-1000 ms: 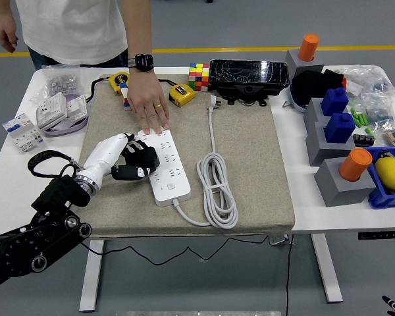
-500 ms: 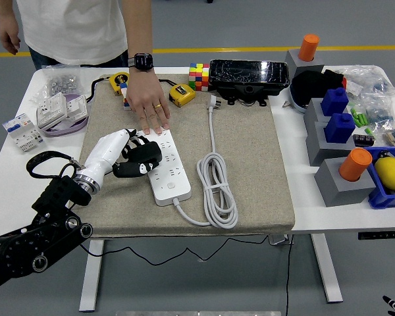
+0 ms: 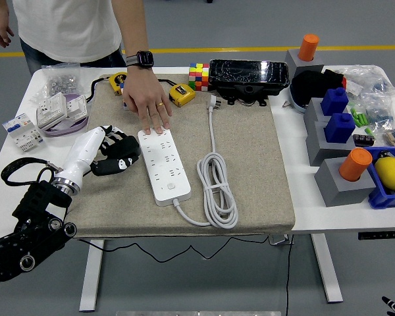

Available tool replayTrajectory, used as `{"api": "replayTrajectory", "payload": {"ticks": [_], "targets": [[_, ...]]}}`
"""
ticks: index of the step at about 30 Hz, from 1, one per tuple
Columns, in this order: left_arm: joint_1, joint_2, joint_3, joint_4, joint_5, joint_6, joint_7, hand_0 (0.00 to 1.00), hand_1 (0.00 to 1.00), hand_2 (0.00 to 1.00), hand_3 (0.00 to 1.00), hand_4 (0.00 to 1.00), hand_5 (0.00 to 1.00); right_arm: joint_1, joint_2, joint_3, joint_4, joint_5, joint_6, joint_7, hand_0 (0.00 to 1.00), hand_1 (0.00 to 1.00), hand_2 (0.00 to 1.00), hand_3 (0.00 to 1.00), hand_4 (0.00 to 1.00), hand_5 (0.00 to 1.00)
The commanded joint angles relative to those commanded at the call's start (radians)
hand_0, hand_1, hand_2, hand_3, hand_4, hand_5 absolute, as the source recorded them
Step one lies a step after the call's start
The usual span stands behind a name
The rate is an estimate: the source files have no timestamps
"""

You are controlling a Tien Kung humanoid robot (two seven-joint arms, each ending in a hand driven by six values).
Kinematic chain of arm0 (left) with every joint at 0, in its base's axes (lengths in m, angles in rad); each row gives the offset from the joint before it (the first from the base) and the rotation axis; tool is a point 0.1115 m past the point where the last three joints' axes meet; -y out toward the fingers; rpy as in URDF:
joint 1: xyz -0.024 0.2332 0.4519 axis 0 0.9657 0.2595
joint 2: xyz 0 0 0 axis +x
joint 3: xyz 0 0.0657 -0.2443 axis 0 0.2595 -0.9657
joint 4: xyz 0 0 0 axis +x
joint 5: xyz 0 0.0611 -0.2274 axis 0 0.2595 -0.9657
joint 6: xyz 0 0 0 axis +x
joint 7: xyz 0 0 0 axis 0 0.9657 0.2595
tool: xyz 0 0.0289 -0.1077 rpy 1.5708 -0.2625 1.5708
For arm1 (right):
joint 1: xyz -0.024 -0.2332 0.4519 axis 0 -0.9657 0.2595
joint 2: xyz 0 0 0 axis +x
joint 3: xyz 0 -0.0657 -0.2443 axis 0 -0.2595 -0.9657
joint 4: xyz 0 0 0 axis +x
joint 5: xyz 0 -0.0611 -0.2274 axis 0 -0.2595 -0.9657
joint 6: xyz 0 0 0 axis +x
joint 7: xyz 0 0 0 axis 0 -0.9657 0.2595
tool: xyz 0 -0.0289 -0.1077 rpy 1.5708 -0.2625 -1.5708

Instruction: Put the plug near the board,insert it into the board,press the button,pull the plug out

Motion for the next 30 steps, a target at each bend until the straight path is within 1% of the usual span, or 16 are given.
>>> {"api": "replayTrajectory", "payload": {"ticks": [1,3,4,6,7,12,13,18,19,24,25,28,30], "targets": [[0.002,0.002,0.001,0.003,0.000,-0.003,0.002,0.388,0.430,0.502,0.574,0.676,0.002,0.000,0.000,0.001,0.000,0.000,0.000,0.000,0.562,0.640,0.623,0.604,0.968,0.501],[0.004,0.003,0.002,0.006,0.002,-0.023,0.017,0.388,0.430,0.502,0.574,0.676,0.002,0.000,0.000,0.001,0.000,0.001,0.000,0.000,0.562,0.640,0.623,0.604,0.968,0.501],[0.006,0.004,0.003,0.007,0.011,-0.044,0.031,0.388,0.430,0.502,0.574,0.676,0.002,0.001,0.001,0.001,0.000,0.000,0.000,0.000,0.562,0.640,0.623,0.604,0.968,0.501],[0.007,0.003,0.007,0.007,0.008,-0.064,0.039,0.388,0.430,0.502,0.574,0.676,0.002,0.001,0.001,0.001,0.000,0.000,0.000,0.000,0.562,0.640,0.623,0.604,0.968,0.501],[0.007,0.002,0.009,0.007,0.000,-0.078,0.047,0.466,0.586,0.559,0.644,0.910,0.114,0.001,0.001,0.001,0.001,0.000,0.000,0.000,0.562,0.640,0.623,0.604,0.968,0.500],[0.007,-0.004,0.016,0.013,-0.001,-0.087,0.053,0.466,0.586,0.559,0.644,0.910,0.114,0.002,0.001,0.001,0.001,0.000,-0.001,0.000,0.562,0.640,0.623,0.604,0.968,0.500],[0.007,-0.004,0.015,0.013,0.001,-0.086,0.054,0.488,0.628,0.600,0.672,0.929,0.139,0.002,0.001,0.001,0.001,0.000,-0.001,0.000,0.562,0.640,0.623,0.603,0.968,0.500],[0.009,-0.002,0.010,0.013,0.023,-0.086,0.063,0.488,0.628,0.600,0.672,0.929,0.139,-0.001,0.001,0.000,0.000,0.000,0.000,-0.001,0.562,0.640,0.623,0.603,0.968,0.500],[0.010,-0.001,0.008,0.013,0.033,-0.085,0.066,0.613,0.742,0.733,0.782,0.959,0.162,-0.001,0.000,-0.001,0.000,0.000,0.000,-0.001,0.563,0.640,0.624,0.603,0.968,0.500],[0.020,0.000,-0.014,0.002,0.046,-0.085,0.068,0.613,0.742,0.733,0.782,0.959,0.162,0.000,0.001,0.001,0.000,-0.001,0.001,-0.001,0.563,0.640,0.624,0.603,0.968,0.500],[0.026,0.001,-0.025,-0.005,0.050,-0.086,0.068,0.624,0.756,0.748,0.788,0.991,0.209,0.000,0.001,0.001,0.001,-0.001,0.001,0.000,0.563,0.641,0.624,0.604,0.968,0.500],[0.041,0.004,-0.054,-0.029,0.033,-0.078,0.051,0.624,0.756,0.748,0.788,0.991,0.209,0.000,0.002,0.004,0.001,-0.002,0.000,0.000,0.563,0.641,0.624,0.604,0.968,0.500],[0.054,0.004,-0.079,-0.047,-0.010,-0.063,0.017,0.624,0.756,0.748,0.788,0.991,0.209,0.000,0.002,0.004,0.001,-0.002,0.001,-0.001,0.563,0.641,0.624,0.604,0.968,0.500]]}}
